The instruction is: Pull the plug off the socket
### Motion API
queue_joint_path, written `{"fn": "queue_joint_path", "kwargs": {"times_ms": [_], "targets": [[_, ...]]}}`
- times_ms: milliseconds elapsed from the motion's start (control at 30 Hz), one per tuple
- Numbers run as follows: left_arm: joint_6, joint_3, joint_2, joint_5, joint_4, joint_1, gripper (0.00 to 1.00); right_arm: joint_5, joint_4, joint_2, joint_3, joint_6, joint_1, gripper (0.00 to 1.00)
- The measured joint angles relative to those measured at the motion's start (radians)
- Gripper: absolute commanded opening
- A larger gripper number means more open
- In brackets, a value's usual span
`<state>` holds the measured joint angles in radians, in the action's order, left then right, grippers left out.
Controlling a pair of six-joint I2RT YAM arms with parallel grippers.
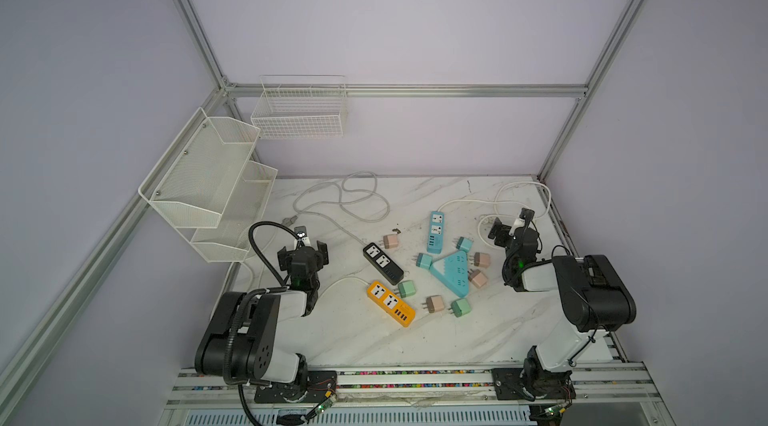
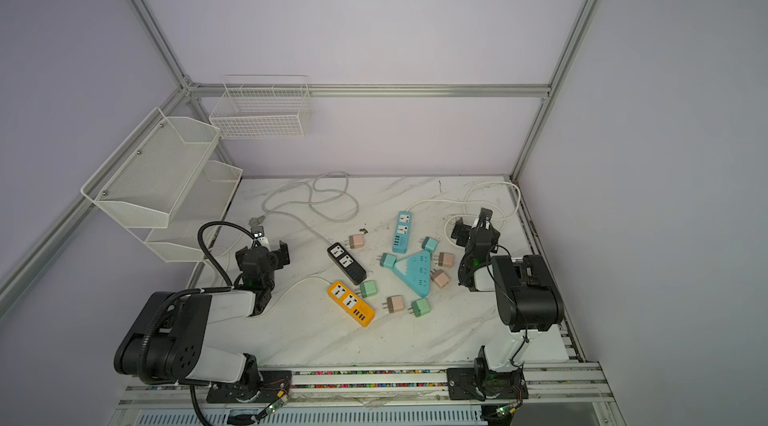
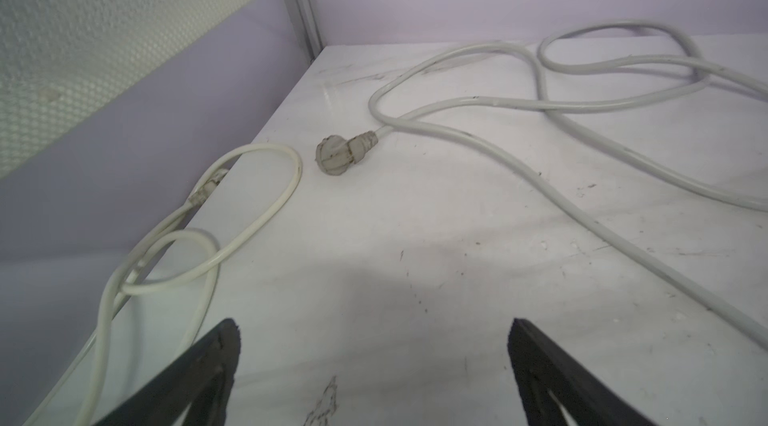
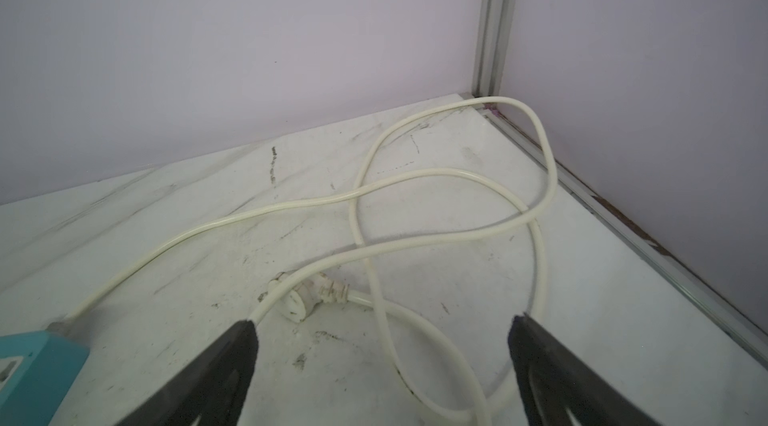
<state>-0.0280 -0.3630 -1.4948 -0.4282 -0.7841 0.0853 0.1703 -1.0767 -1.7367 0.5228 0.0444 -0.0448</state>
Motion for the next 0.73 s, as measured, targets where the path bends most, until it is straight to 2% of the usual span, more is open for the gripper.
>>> {"fn": "queue_joint_path", "kwargs": {"times_ms": [67,133,333,733], "targets": [[0.017,0.010,-0.056,0.026,-0.101,0.000,1.00,-0.031,-0.101,-0.020,-0.040,-0.018,-0.001,0.98],[0.022,0.011,-0.099,0.043,-0.140,-0.003,1.00,-0.039,-0.118,-0.032,-0.051,-0.034,-0.007,0.97],[0.005,0.011,-0.097,0.075,-0.118,-0.058,1.00,-0.043,-0.176,-0.043,-0.052,-0.060,-0.023,0.97],[0.003,0.011,-0.097,0.092,-0.121,-0.059,1.00,-0.053,-0.192,-0.044,-0.052,-0.076,-0.024,0.97]]}}
